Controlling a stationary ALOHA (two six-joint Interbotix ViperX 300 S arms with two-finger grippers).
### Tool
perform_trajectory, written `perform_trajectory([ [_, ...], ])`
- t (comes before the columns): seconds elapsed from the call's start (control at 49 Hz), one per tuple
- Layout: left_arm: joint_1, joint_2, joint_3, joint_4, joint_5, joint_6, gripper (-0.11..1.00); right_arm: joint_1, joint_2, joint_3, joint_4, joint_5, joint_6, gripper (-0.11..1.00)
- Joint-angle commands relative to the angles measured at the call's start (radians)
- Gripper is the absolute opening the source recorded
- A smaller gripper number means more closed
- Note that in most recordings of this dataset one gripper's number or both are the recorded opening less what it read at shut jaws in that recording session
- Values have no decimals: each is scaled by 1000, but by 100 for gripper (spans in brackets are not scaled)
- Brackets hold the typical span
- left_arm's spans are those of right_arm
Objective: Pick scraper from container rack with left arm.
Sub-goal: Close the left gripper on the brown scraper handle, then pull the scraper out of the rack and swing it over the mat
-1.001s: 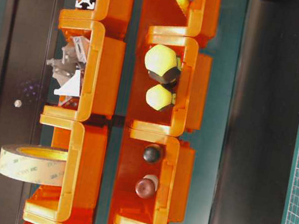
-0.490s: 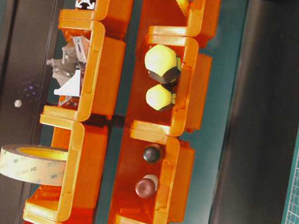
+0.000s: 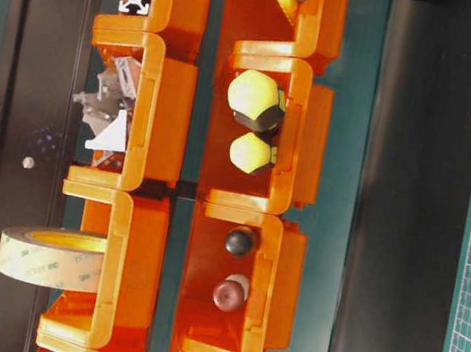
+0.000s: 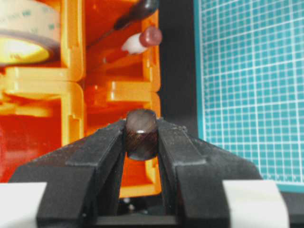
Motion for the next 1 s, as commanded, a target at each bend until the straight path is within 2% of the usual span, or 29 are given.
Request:
perform_trajectory([
  [0.0,-63,-8,-89,6,25,52,20,0,5,-12,3,-3,-2,0],
  [0.163,-124,41,-206,6,23,213,20,0,3,-12,3,-5,0,0],
  [0.327,-107,152,-270,6,-21,373,20,0,2,-12,25,-2,0,0],
  [0.388,-80,206,-270,6,-84,422,20,0,0,-12,38,-2,0,0],
  [0.511,-18,255,-230,6,-224,422,20,0,0,-12,57,-2,0,0],
  [0.735,155,285,-138,6,-629,383,20,0,0,-12,95,-2,0,0],
  [0.981,328,360,-55,6,-879,376,20,0,-3,-15,107,-5,0,0],
])
